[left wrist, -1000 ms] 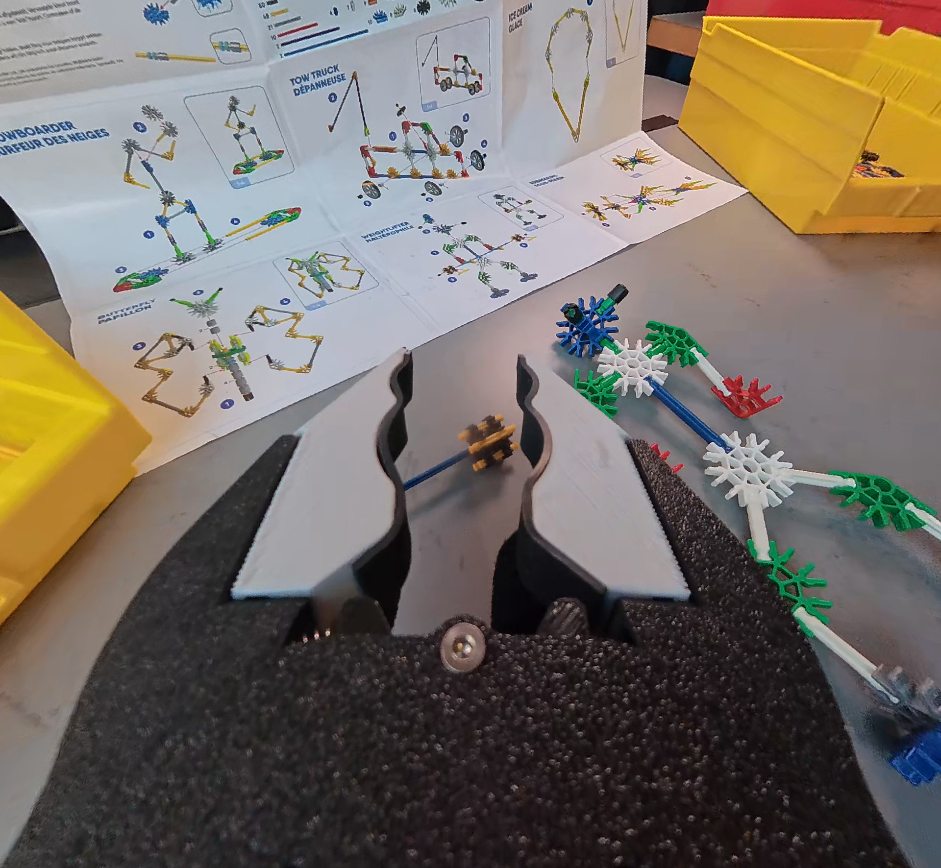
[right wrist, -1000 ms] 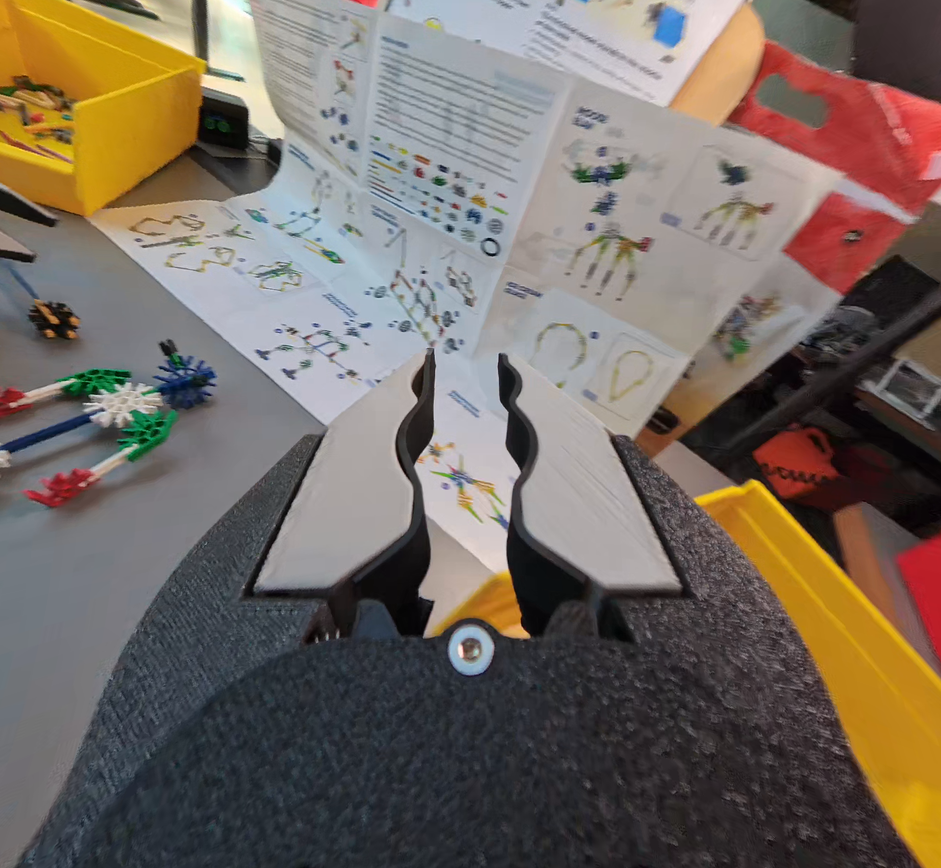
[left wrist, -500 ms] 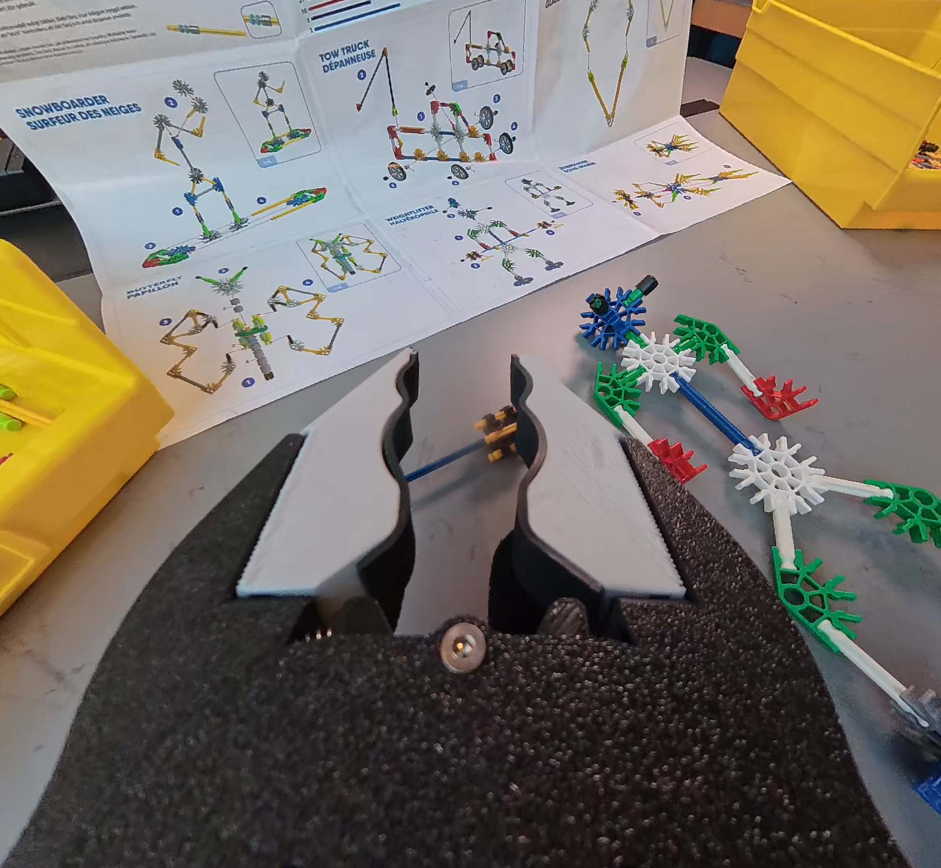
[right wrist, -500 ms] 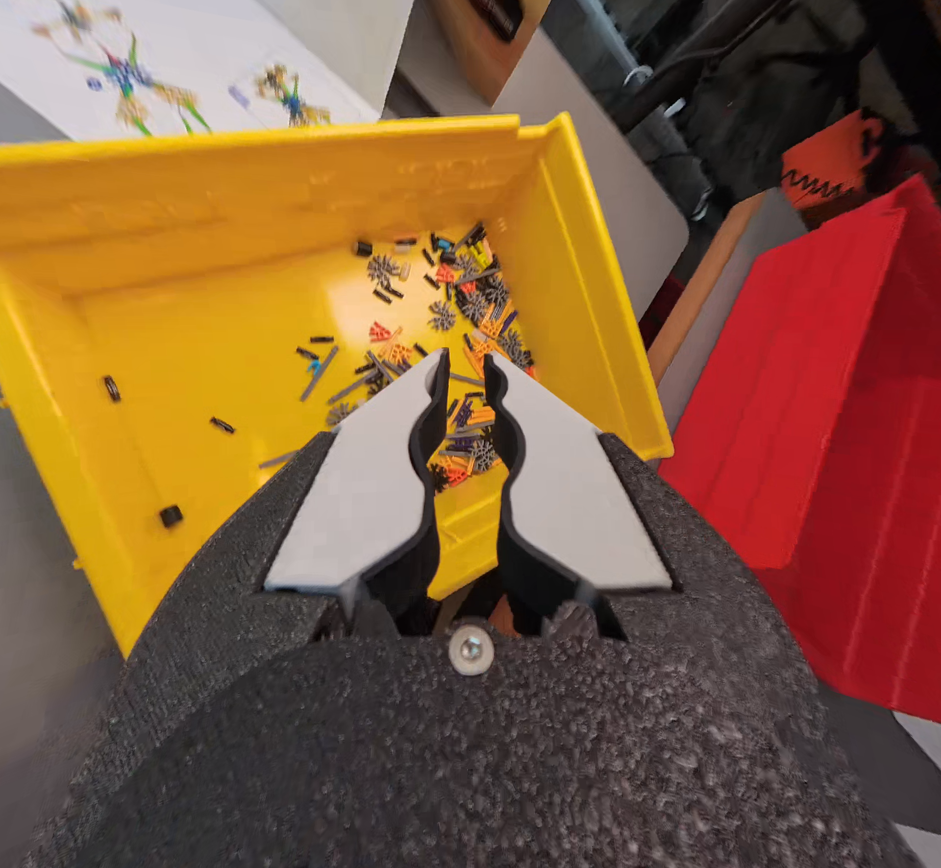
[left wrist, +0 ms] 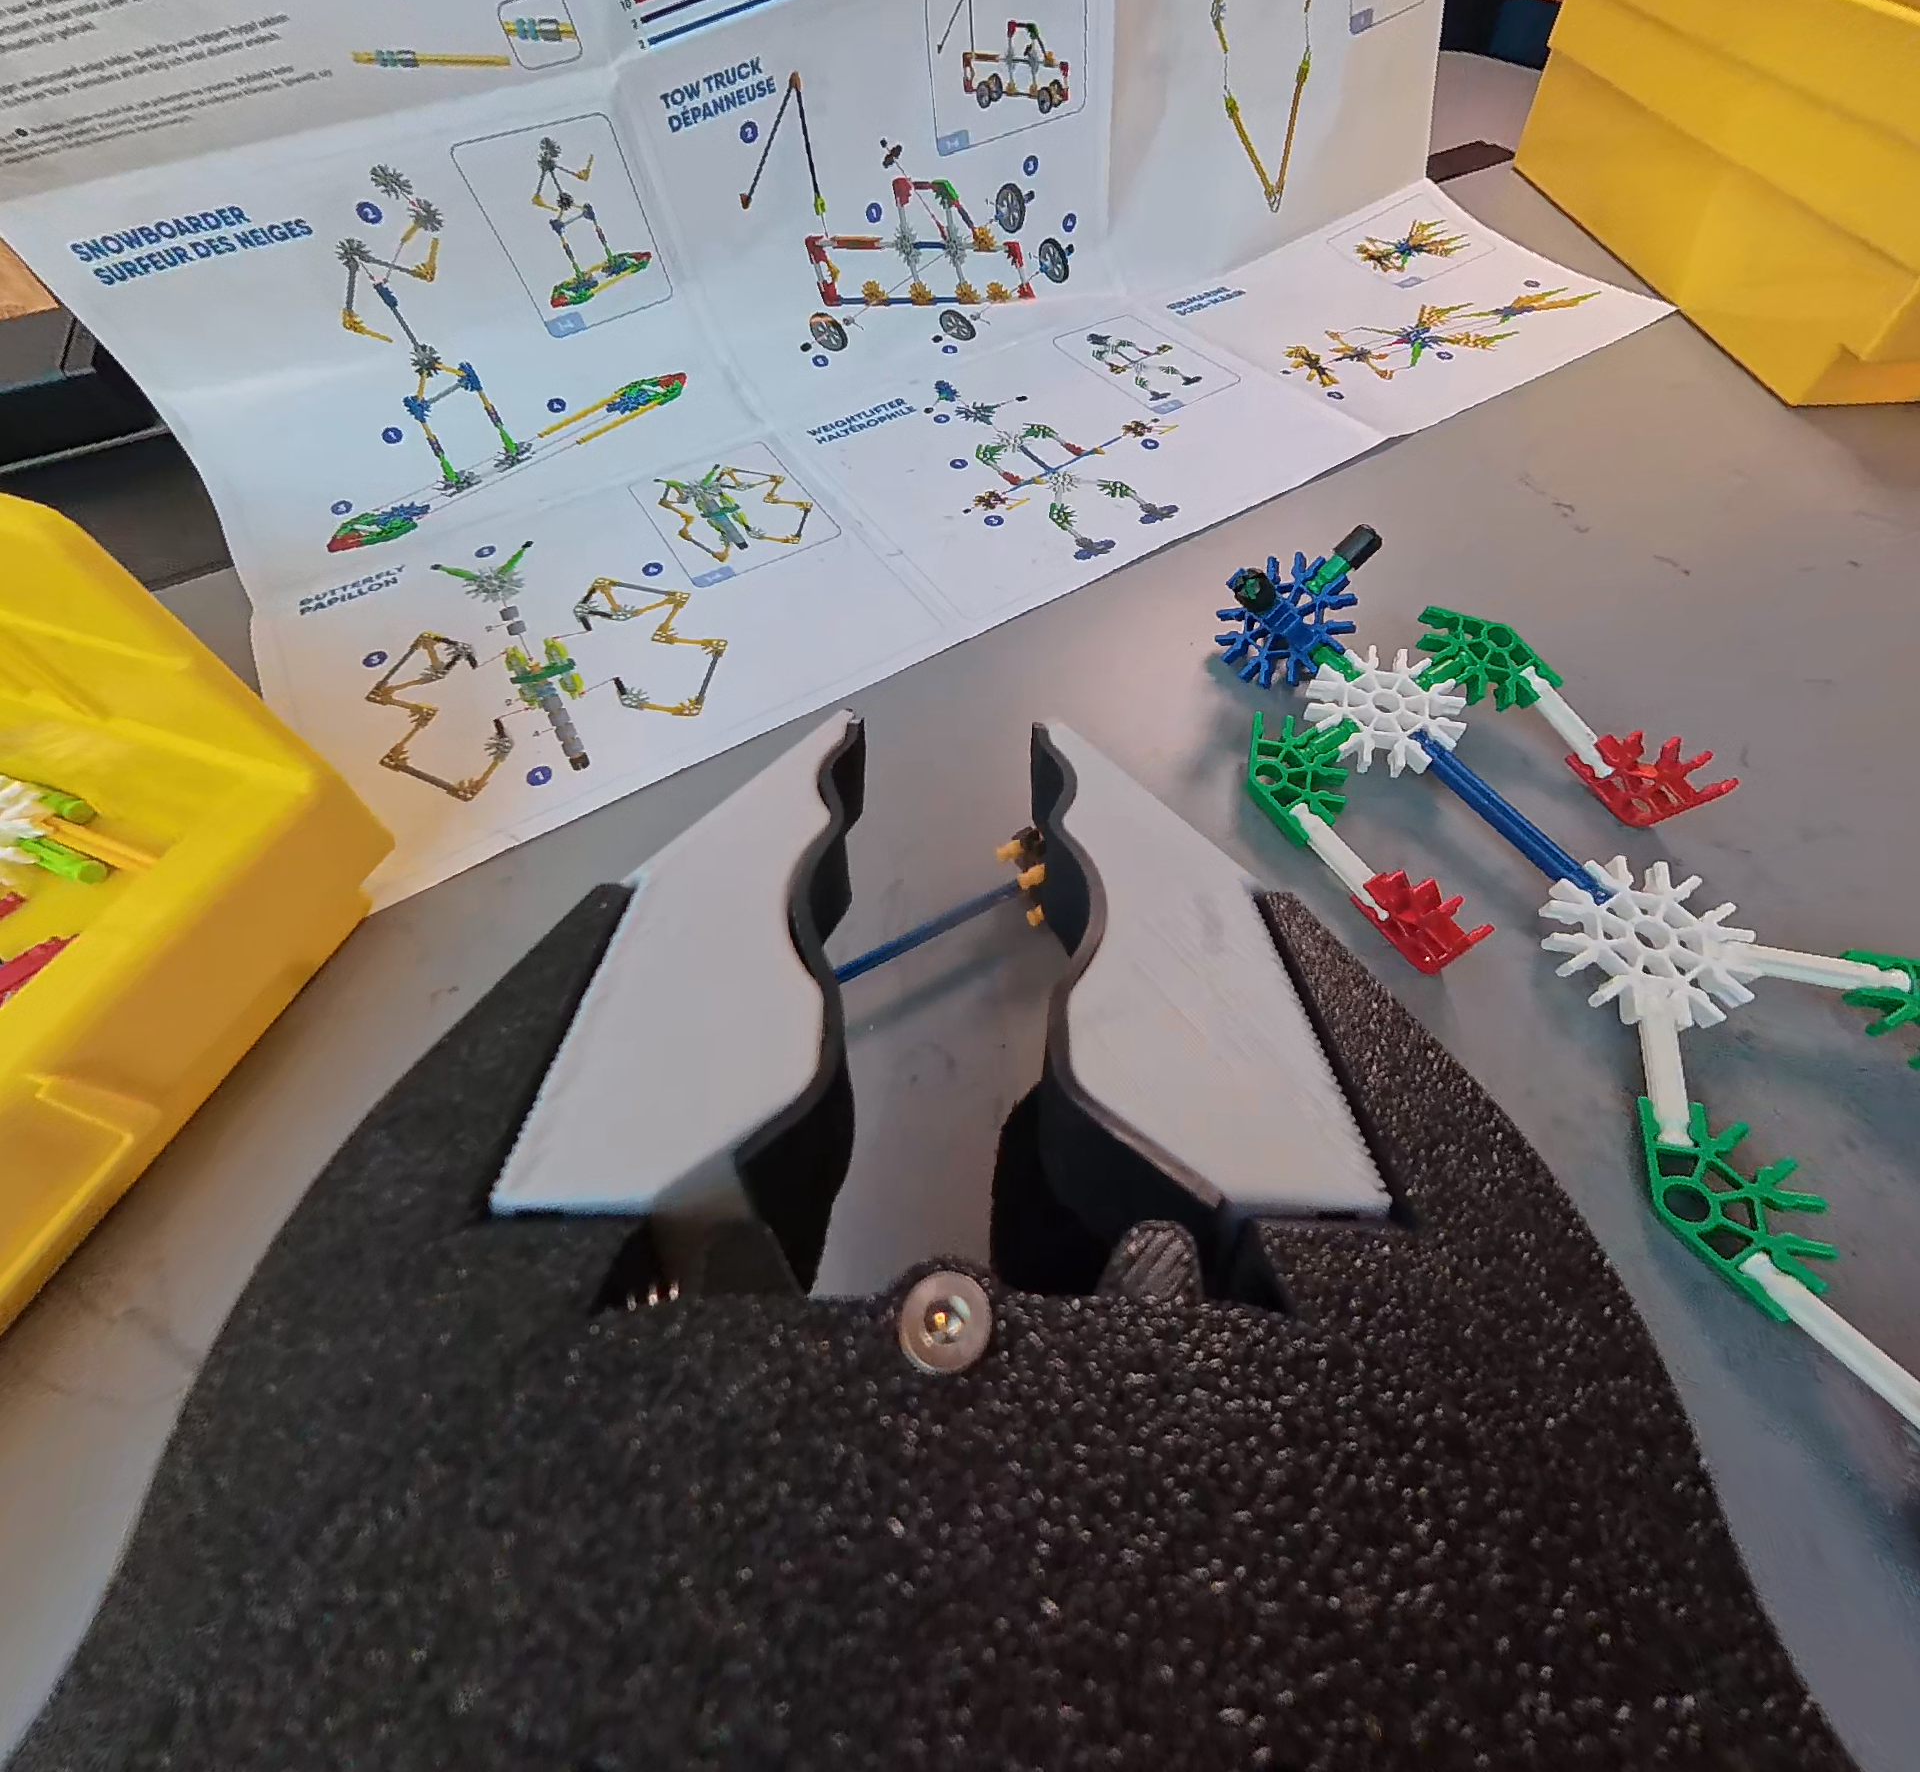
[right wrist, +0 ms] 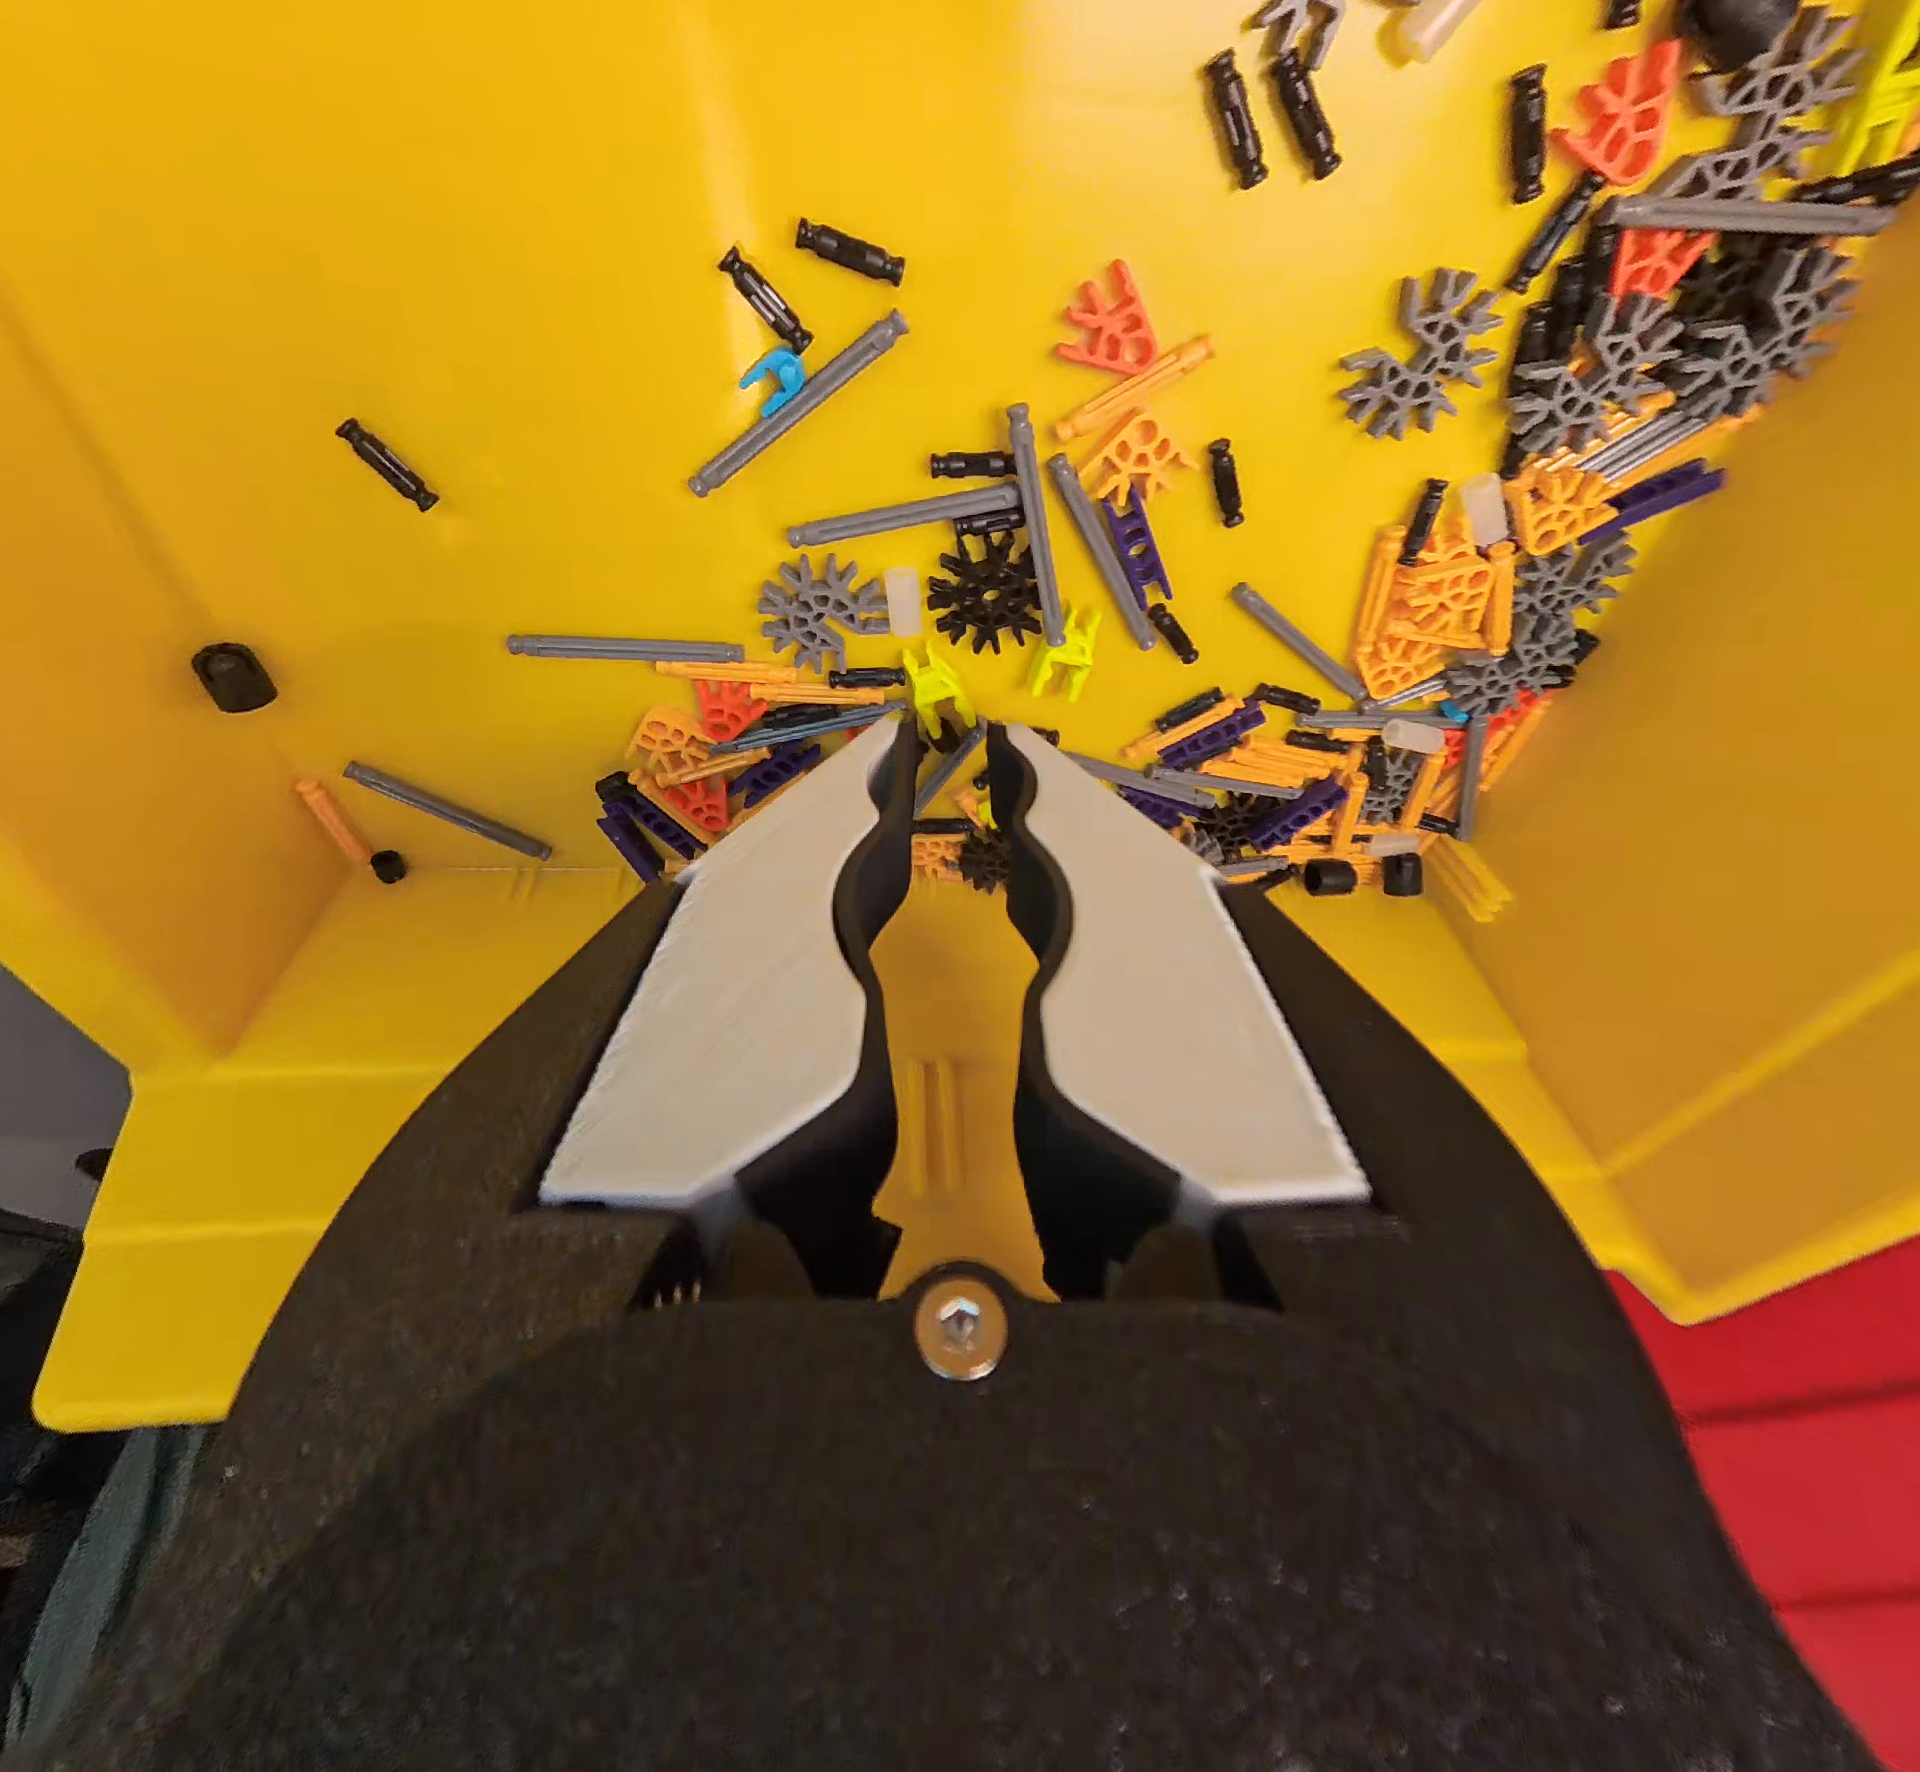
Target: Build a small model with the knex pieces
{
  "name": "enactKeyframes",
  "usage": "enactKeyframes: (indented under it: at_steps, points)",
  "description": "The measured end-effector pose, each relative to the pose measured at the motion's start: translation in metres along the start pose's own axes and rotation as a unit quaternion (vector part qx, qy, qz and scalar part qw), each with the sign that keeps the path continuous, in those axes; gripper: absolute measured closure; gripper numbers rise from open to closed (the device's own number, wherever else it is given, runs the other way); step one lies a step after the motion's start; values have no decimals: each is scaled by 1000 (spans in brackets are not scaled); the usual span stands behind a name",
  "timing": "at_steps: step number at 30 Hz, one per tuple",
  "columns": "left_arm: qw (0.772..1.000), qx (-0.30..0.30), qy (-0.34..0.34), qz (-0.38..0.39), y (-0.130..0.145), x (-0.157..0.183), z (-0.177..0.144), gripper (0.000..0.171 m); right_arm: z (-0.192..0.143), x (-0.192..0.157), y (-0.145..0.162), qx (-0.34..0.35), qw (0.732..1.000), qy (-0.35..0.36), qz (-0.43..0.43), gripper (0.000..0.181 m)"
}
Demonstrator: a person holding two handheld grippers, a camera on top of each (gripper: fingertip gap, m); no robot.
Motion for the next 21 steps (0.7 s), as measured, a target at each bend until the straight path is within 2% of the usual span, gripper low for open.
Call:
enactKeyframes:
  at_steps: [14,18,21]
  points:
    - [1000,0,12,15,0,6,1,141,-1,12,4,25,999,30,27,180]
    - [1000,3,20,12,0,6,1,141,-1,17,8,22,997,62,33,180]
    - [1000,1,25,12,0,7,1,141,-5,22,2,49,993,100,38,179]
Point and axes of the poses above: each gripper's, where its closed fingertips meet, z out along the fingers, y out of its underside, x = y × z across the jaws, the point moved 3 cm from there along -z, back along the fingers, and after that the axes turned 8 degrees about -x, right-handed, at the moved point
